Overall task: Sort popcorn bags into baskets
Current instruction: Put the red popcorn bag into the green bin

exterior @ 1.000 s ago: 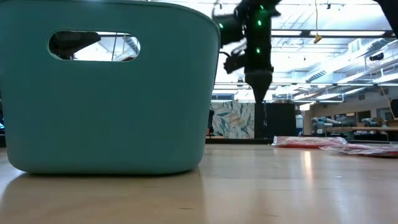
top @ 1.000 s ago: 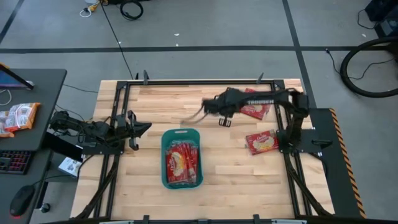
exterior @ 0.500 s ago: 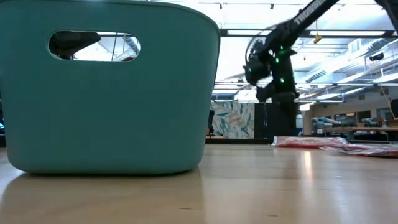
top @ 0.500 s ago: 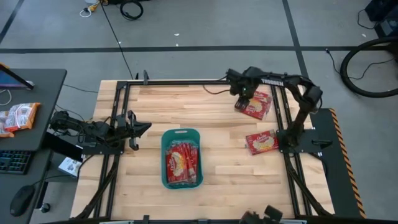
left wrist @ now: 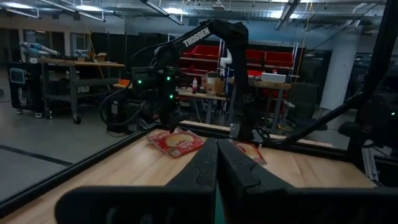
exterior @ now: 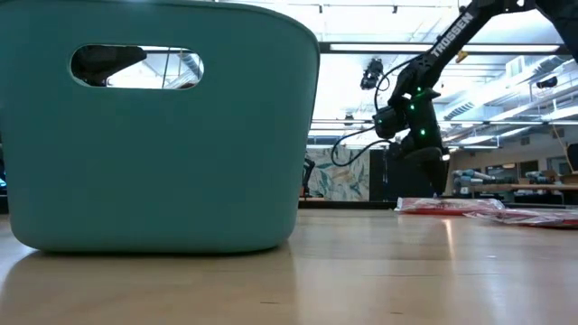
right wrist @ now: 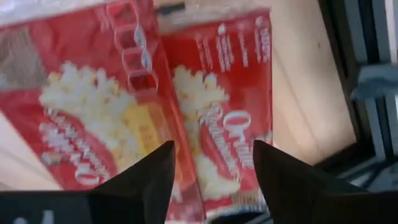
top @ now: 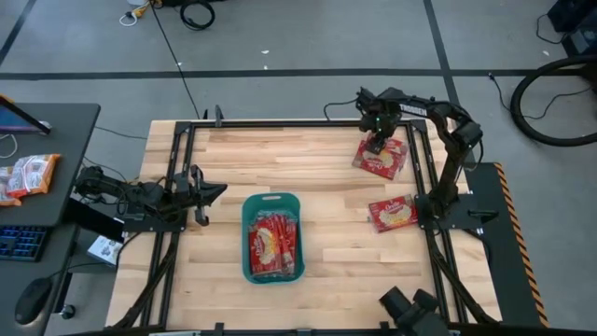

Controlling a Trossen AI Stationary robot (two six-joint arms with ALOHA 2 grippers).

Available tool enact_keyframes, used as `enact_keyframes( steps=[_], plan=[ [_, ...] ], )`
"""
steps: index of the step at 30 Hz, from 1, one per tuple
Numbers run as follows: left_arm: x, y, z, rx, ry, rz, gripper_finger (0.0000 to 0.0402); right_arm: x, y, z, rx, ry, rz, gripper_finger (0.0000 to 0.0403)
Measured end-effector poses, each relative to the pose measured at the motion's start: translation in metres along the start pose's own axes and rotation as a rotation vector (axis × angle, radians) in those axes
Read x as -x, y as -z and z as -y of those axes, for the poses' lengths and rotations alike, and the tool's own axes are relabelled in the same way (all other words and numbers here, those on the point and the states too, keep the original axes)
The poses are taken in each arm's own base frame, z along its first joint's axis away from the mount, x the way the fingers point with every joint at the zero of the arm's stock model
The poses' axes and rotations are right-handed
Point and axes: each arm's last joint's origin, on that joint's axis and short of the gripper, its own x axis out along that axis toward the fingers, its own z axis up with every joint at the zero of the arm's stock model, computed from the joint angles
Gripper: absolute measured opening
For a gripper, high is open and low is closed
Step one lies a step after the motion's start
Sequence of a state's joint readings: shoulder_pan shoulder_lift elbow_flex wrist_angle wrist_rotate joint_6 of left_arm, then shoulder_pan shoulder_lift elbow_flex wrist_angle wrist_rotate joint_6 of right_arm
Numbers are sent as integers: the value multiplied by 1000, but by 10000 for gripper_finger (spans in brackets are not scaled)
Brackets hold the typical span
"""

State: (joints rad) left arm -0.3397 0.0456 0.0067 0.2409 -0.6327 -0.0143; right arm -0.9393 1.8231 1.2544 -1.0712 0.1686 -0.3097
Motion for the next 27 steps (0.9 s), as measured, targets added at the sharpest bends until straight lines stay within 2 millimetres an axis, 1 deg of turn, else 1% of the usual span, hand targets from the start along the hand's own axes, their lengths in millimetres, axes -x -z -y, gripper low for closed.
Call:
enact_keyframes(
  steps=[4, 7, 10, 13, 17, 19, 20, 21, 24, 27],
  plan=[
    [0, 0, 0, 1, -2, 2, 7, -16, -4, 5, -5, -16, -39, 200],
    [0, 0, 0, 1, -3, 2, 7, -29, -8, 4, 6, -45, -88, 190],
    [0, 0, 0, 1, -3, 2, 7, -37, -10, 0, 46, -50, -129, 178],
    [0, 0, 0, 1, -3, 2, 7, -41, -12, -3, 59, -43, -144, 147],
    [0, 0, 0, 0, -3, 2, 7, -40, -13, -6, 48, -28, -137, 73],
    [0, 0, 0, 0, -3, 2, 7, -36, -13, -7, 32, -6, -129, 30],
    [0, 0, 0, 0, -3, 2, 7, -35, -13, -8, 25, -1, -124, 16],
    [0, 0, 0, 0, -3, 1, 7, -33, -12, -9, 19, 2, -114, 9],
    [0, 0, 0, 0, -3, 1, 7, -23, -12, -13, -6, 29, -78, 12],
    [0, 0, 0, 1, -3, 1, 7, -9, -8, -19, -8, 33, -54, 6]
  ],
)
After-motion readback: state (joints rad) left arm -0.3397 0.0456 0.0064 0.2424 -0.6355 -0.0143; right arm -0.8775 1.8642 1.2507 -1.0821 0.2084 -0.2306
